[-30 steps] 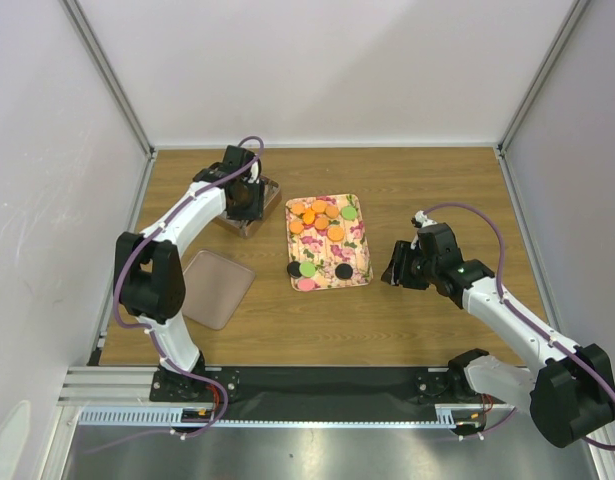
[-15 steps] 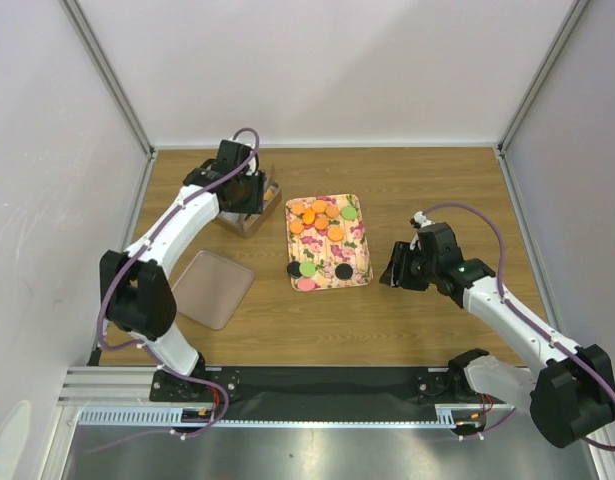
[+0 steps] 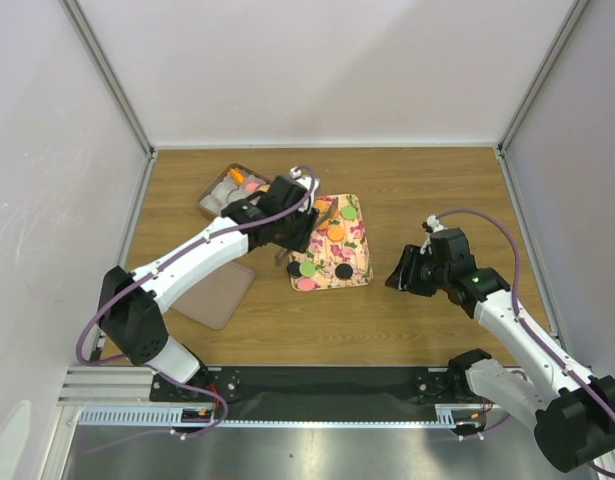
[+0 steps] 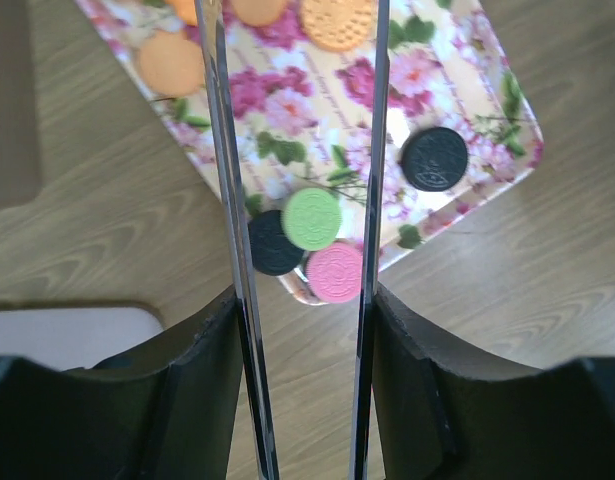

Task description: Pack the cookies

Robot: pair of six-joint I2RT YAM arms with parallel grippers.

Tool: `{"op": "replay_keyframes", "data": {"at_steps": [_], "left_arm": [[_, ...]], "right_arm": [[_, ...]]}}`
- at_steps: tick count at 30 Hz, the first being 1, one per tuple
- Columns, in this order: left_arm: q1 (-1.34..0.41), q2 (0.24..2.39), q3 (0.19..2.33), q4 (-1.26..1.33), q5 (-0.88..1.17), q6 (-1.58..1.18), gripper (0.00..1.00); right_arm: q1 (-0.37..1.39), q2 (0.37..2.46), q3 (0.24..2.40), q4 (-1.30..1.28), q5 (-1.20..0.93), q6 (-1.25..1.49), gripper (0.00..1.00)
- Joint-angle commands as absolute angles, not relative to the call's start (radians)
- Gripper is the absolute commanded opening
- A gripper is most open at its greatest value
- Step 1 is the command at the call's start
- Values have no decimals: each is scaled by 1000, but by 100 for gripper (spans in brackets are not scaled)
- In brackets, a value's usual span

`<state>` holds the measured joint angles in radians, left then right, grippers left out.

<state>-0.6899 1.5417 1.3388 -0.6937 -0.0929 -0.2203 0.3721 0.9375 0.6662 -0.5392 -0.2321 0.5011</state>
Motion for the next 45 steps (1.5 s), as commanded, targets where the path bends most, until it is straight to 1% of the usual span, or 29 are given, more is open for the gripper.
{"op": "replay_keyframes", "data": {"at_steps": [1, 5, 19, 29, 45], "left_arm": [[-745, 1568, 1338, -638, -112, -262, 53], [-796, 1598, 1321, -626, -127, -285, 53], [-839, 1634, 1233, -578, -127, -327, 53], [-838, 1693, 1269, -595, -183, -299, 53], [-839, 1752, 1330, -607, -179, -275, 52]], "right_arm": [[365, 933, 707, -558, -203, 494, 50], [354, 925, 713, -557, -183, 486, 50], [336, 904, 709, -548, -183, 469, 50], [330, 910, 704, -537, -199, 466, 50], [314, 911, 703, -528, -215, 459, 50]]}}
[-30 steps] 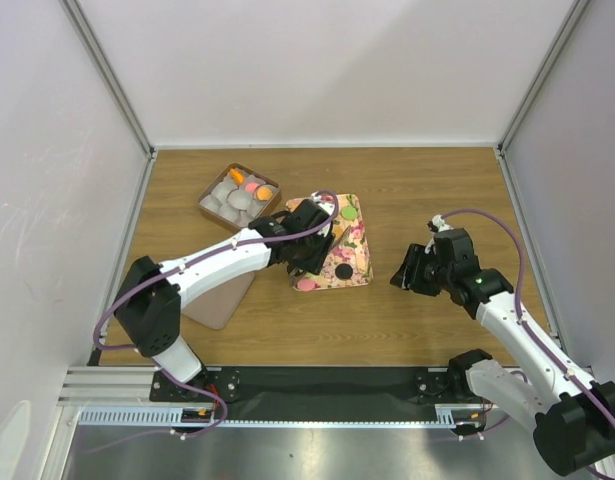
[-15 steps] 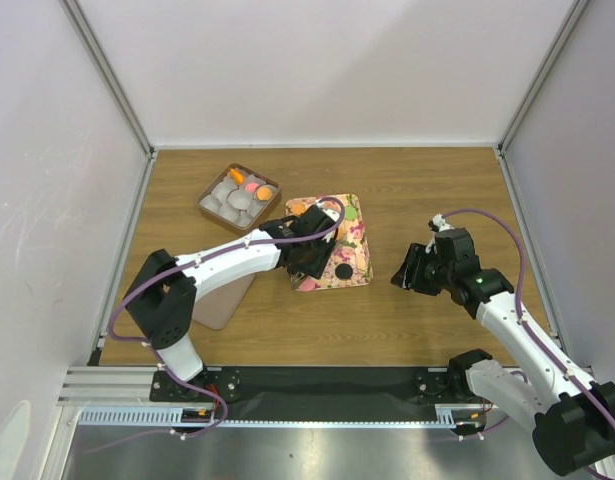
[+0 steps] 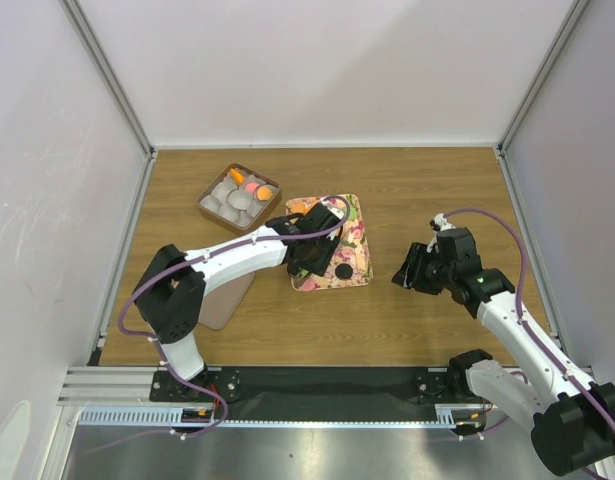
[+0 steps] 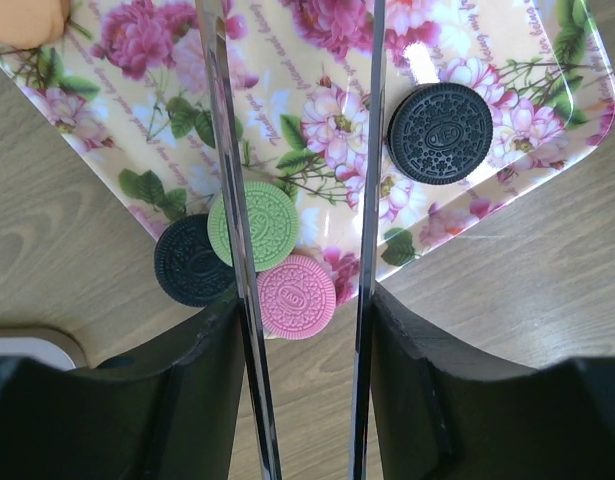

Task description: Pack the cookies

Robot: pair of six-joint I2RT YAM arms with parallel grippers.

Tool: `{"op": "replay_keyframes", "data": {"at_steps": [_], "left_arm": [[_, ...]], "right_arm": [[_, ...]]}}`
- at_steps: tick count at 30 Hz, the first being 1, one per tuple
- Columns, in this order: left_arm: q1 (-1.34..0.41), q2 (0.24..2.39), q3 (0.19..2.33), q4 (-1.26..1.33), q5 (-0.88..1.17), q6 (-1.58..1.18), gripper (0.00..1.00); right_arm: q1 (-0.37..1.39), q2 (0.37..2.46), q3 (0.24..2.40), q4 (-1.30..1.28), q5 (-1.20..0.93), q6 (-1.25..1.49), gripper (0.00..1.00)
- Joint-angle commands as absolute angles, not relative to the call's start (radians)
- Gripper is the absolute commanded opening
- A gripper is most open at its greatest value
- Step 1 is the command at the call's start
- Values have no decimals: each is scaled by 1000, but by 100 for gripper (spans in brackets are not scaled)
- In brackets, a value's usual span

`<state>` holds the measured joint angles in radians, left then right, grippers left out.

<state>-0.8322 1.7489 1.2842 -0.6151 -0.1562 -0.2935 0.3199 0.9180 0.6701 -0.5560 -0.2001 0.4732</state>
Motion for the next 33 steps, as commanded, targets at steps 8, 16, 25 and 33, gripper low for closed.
{"op": "replay_keyframes", "data": {"at_steps": [8, 16, 25, 33], "left_arm": [[-838, 1755, 1344, -624, -196, -262, 43], [-836, 1710, 1405, -675, -207, -236, 40], [-747, 1539, 1398, -696, -181, -252, 39], [-476, 1430, 1345, -707, -199, -235, 41]], "right_arm": [[307, 904, 701, -528, -218, 457, 50], [307, 887, 703, -529, -209, 457, 50], [304, 884, 709, -523, -192, 462, 50], [304, 985, 738, -488, -229, 440, 50]]}}
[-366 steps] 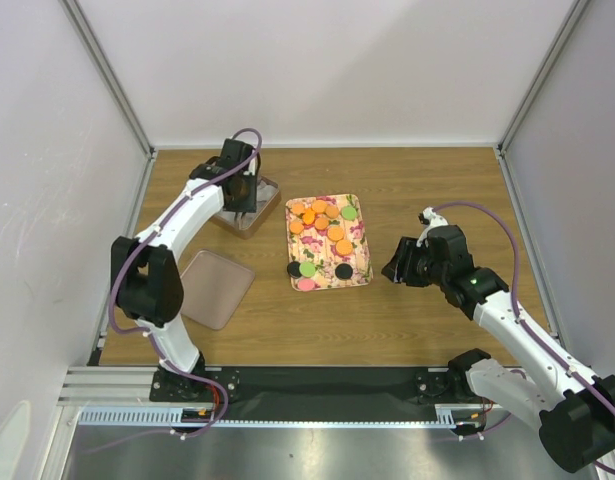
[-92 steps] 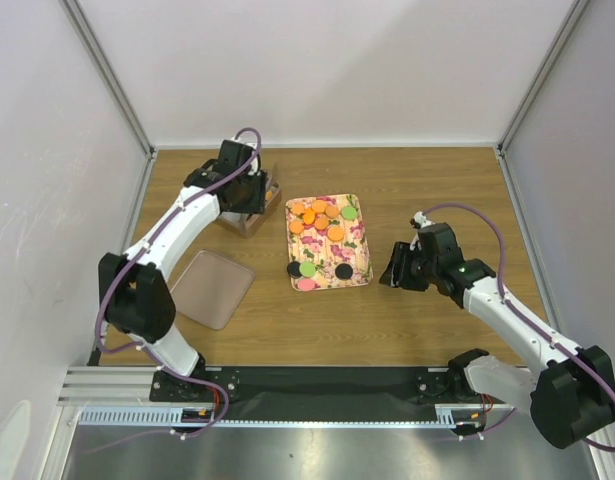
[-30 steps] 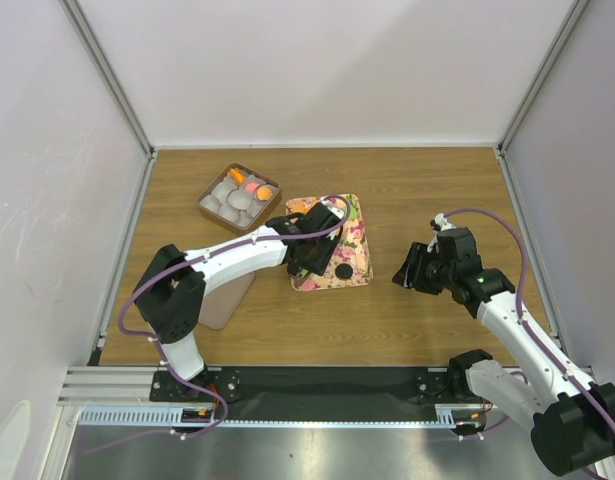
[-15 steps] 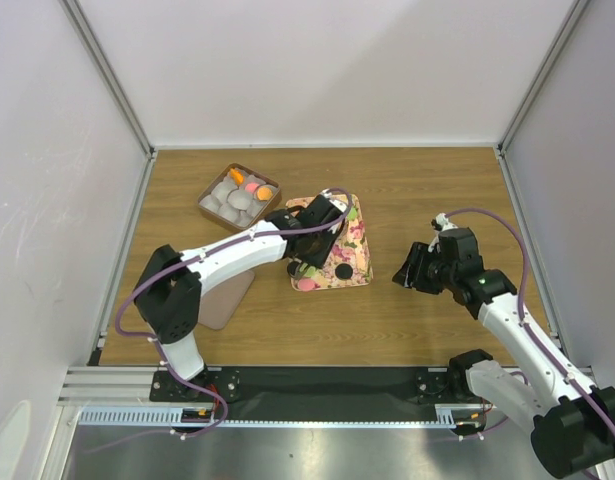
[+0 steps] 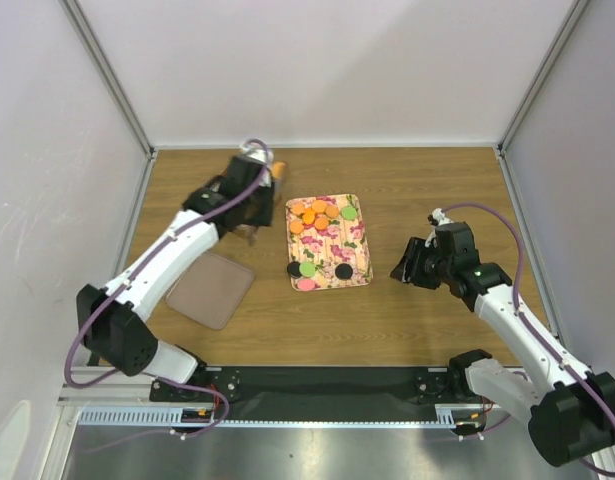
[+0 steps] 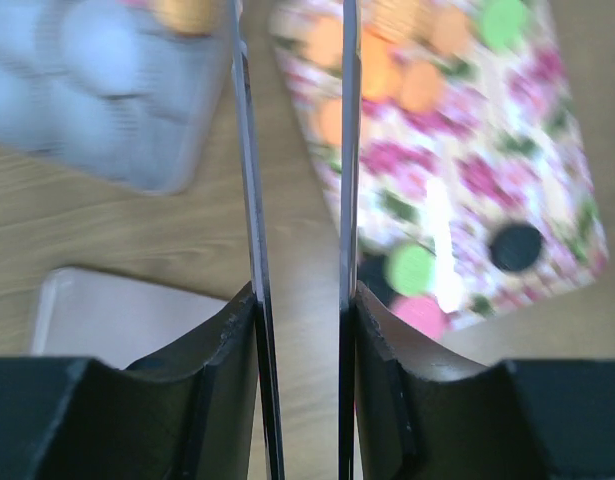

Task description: Pack the cookies

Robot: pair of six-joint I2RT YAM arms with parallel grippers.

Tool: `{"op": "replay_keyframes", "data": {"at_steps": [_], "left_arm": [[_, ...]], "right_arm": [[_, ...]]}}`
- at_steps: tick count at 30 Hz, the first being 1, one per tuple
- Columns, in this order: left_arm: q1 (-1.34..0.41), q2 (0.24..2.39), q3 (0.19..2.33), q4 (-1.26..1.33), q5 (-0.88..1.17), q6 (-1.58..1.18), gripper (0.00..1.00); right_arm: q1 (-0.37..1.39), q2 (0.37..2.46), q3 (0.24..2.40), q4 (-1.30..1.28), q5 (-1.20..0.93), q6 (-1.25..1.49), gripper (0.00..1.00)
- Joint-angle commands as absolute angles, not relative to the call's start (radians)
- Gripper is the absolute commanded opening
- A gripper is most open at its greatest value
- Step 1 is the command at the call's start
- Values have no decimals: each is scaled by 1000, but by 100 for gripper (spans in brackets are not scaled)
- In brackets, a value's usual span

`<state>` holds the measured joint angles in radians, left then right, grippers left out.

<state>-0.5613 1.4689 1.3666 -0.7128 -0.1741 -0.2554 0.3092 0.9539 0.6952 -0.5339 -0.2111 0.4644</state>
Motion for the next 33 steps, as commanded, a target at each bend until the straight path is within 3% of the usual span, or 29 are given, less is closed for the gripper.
{"op": "replay_keyframes", "data": {"at_steps": [1, 10, 33], "left_arm": [[-413, 1434, 1345, -704, -198, -235, 41], [-198, 1580, 1405, -680, -167, -244, 40], [-115, 1772, 1482, -676, -114, -216, 41]], "right_arm": [[304, 989, 738, -480, -230, 439, 50], [291, 976, 723, -476, -256, 437, 50], [290, 963, 715, -485, -253, 436, 50]]}}
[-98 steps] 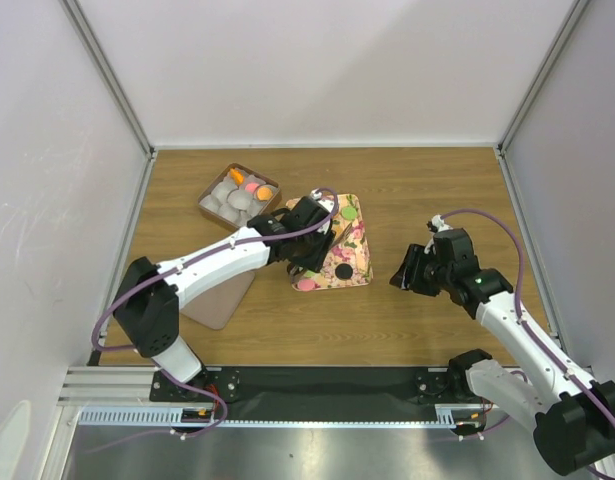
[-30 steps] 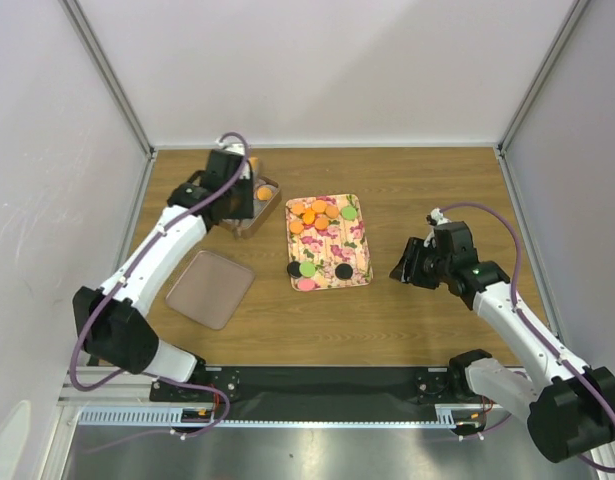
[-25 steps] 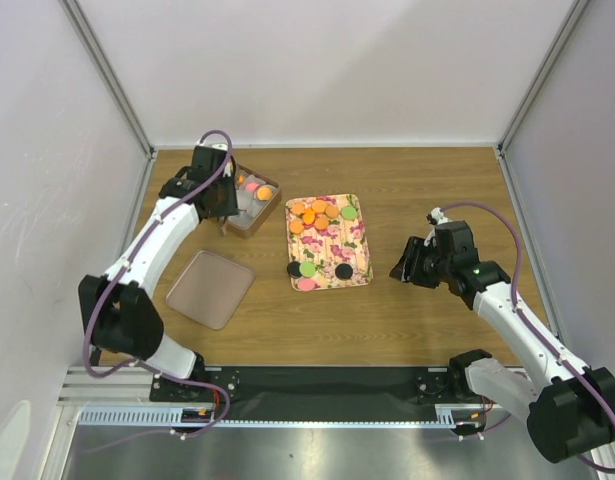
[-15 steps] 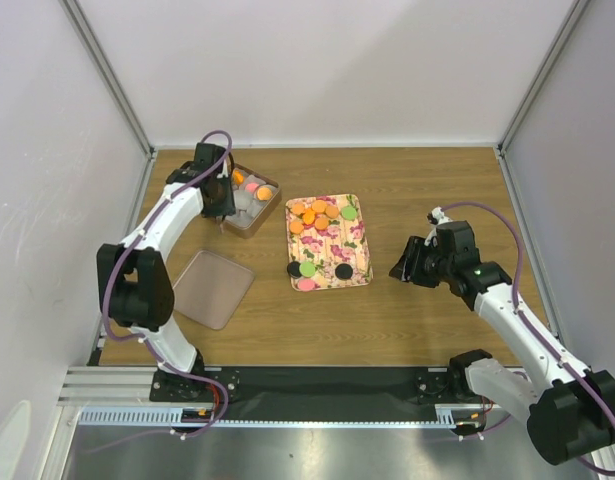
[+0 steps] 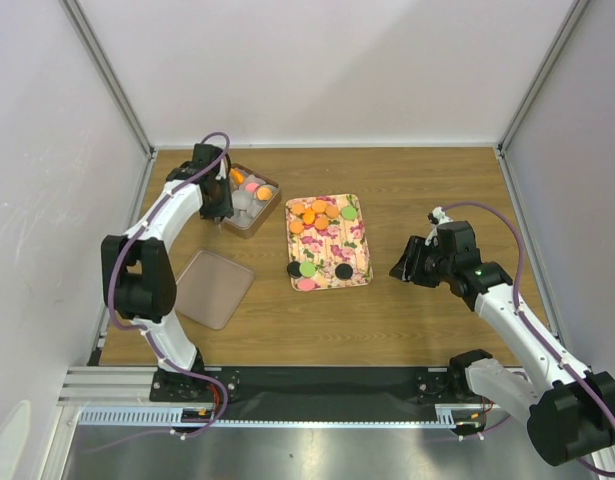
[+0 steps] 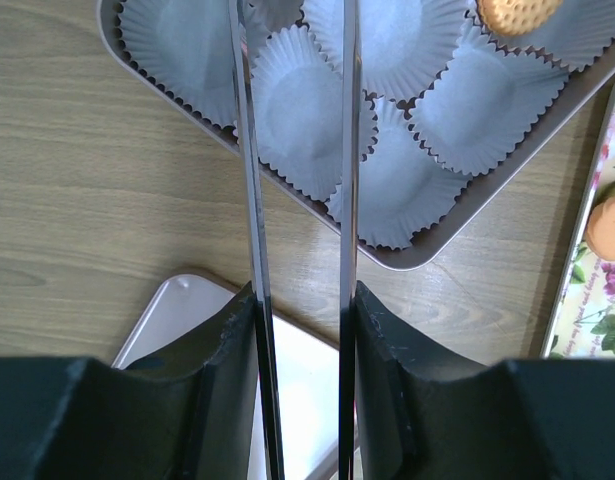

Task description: Pack the cookies

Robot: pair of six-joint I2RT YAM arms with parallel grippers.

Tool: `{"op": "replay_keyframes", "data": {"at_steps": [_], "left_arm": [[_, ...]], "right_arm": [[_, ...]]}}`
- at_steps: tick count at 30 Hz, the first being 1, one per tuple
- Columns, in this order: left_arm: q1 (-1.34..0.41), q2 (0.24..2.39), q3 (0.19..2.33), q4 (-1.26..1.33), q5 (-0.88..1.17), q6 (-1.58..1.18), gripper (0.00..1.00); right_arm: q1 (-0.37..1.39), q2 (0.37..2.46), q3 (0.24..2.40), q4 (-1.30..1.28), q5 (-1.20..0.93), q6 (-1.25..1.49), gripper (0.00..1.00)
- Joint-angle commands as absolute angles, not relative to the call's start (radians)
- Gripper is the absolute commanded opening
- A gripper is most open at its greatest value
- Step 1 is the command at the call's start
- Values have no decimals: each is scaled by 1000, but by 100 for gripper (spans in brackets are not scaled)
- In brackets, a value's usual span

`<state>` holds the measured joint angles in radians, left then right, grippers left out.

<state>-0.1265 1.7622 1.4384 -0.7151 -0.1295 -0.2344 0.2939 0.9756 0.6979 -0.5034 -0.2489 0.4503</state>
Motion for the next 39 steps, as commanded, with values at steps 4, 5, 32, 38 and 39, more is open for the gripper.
{"op": "replay_keyframes", "data": {"at_steps": [4, 5, 32, 38, 39], "left_arm": [[-106, 1778, 1485, -670, -107, -219, 42], [-103, 1779, 1486, -672, -103, -219, 42], [-67, 1782, 1482, -661, -58, -229, 47], [-67, 1772, 1477, -663, -58, -229, 50], [-67, 1769, 1479, -663, -58, -227, 50]], "right_arm": [[290, 963, 713, -482, -252, 434, 50], [290, 963, 713, -483, -252, 434, 50], [290, 959, 710, -480, -247, 436, 50], [291, 957, 709, -480, -247, 437, 50], [290, 956, 710, -482, -248, 436, 50]]}}
